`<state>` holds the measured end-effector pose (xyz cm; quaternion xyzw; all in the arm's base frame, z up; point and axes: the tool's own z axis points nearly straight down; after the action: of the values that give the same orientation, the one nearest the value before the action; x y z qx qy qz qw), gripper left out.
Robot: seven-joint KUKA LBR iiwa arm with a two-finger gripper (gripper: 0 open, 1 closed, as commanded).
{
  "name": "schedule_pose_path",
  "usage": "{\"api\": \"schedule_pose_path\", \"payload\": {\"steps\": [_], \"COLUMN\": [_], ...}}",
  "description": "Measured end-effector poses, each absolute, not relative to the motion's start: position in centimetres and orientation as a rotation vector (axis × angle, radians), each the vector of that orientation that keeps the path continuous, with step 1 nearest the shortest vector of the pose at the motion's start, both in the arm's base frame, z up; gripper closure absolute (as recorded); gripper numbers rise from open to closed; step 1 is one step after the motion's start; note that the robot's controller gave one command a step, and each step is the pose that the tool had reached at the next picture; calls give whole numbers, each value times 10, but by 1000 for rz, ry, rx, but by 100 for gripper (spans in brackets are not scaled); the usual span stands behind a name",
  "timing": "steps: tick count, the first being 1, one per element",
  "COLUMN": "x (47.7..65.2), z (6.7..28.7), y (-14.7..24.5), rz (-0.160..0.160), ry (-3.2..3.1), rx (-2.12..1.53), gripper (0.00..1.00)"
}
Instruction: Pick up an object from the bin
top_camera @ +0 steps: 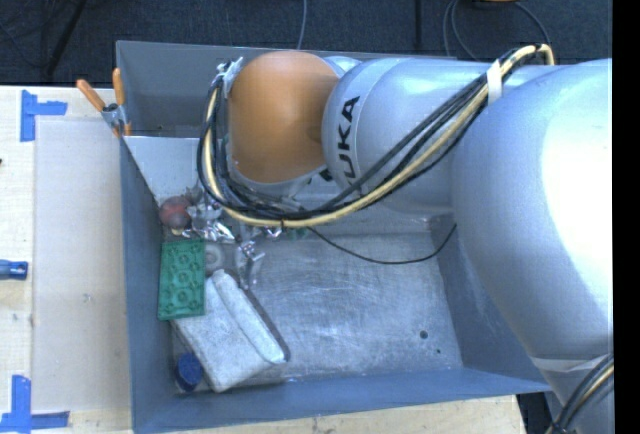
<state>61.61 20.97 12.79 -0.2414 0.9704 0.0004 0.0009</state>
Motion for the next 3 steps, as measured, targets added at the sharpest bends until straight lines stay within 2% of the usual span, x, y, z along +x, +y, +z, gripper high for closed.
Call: {"api": "schedule_pose_path", "payload": {"steps": [1, 2, 3], "x": [611, 614, 615], "z": [88, 91, 233], "y": [241, 238, 243], "rz": [1, -5, 1], "ry": [2962, 2960, 2928], "rx": [-1043, -1036, -1108], "gripper": [0, 100, 100]}}
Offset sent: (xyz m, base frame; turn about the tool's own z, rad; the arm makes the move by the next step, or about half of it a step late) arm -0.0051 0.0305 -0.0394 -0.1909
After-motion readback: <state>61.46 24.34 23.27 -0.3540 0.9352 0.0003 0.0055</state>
